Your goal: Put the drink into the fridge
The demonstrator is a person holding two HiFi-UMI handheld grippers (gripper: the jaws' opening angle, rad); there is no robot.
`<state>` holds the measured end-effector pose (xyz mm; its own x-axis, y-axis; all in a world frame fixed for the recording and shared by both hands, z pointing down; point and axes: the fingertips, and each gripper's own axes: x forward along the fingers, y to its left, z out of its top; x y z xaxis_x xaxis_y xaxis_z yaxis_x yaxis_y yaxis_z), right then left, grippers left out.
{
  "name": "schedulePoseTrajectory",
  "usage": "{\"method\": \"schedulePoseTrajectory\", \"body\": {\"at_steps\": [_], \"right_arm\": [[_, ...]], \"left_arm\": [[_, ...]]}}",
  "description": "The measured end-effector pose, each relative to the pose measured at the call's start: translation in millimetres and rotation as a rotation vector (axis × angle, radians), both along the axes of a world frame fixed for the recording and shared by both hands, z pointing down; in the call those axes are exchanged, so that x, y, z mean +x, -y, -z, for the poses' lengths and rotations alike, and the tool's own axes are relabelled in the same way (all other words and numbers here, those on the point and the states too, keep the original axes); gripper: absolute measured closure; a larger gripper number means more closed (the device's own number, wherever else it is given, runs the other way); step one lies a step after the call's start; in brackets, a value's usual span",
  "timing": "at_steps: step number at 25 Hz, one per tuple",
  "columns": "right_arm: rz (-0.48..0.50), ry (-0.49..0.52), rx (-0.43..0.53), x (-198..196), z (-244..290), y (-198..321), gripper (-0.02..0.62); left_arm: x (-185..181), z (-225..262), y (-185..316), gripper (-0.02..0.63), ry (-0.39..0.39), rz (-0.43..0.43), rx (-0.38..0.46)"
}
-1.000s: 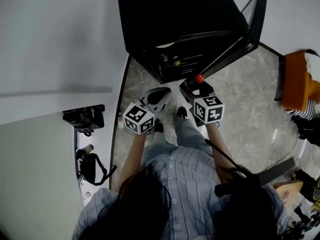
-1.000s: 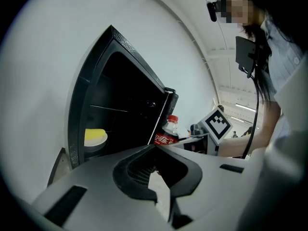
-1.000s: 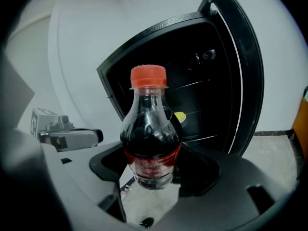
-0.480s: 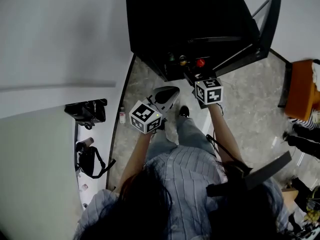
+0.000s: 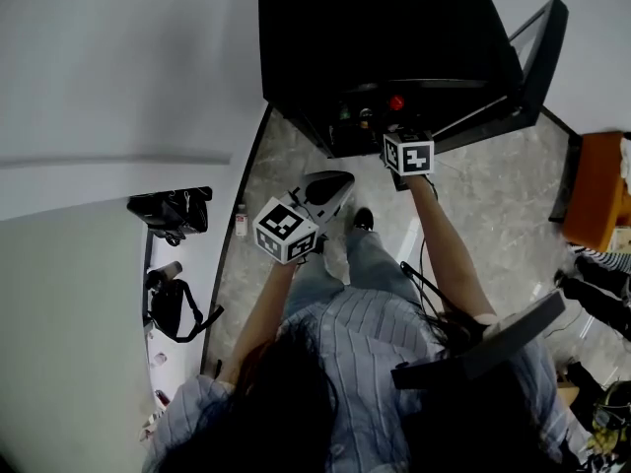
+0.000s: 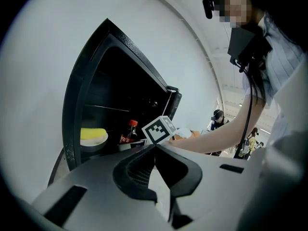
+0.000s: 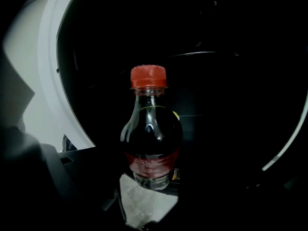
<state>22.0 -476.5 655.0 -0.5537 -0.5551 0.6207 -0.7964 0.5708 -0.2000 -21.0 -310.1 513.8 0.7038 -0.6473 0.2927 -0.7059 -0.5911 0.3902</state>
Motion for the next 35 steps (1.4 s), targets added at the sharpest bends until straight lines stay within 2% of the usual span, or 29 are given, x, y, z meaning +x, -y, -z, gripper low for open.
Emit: {"method": "schedulePoseTrajectory", "body": {"at_steps": [3, 9, 17, 23, 31, 35], "right_arm": [[0.004, -0.021, -0.004, -5, -9, 12, 0.298], [-0.071, -0.014, -0.034, 0, -20, 41, 0.298], [-0.053, -0.033, 0.074, -4, -22, 55, 0.298], [0.002, -0.058, 0.176, -8, -22, 47, 0.298], [0.04, -0.047, 0.204, -9, -23, 46, 0.298], [0.122, -0.13, 0.253, -12, -27, 43, 0.298]], "left_arm": [[1, -4, -2, 0.598, 0.01, -0.004, -0.011], [5, -3, -4, 0.598, 0.009, -0.006, -0.019], [-10, -4, -2, 0.598, 0.016, 0.034, -0.035], [-10, -4, 2, 0.598, 0.018, 0.032, -0.034], [-14, -2, 1, 0.598, 0.01, 0.05, -0.036], [-24, -3, -1, 0.598, 0.018, 0.07, -0.047]]}}
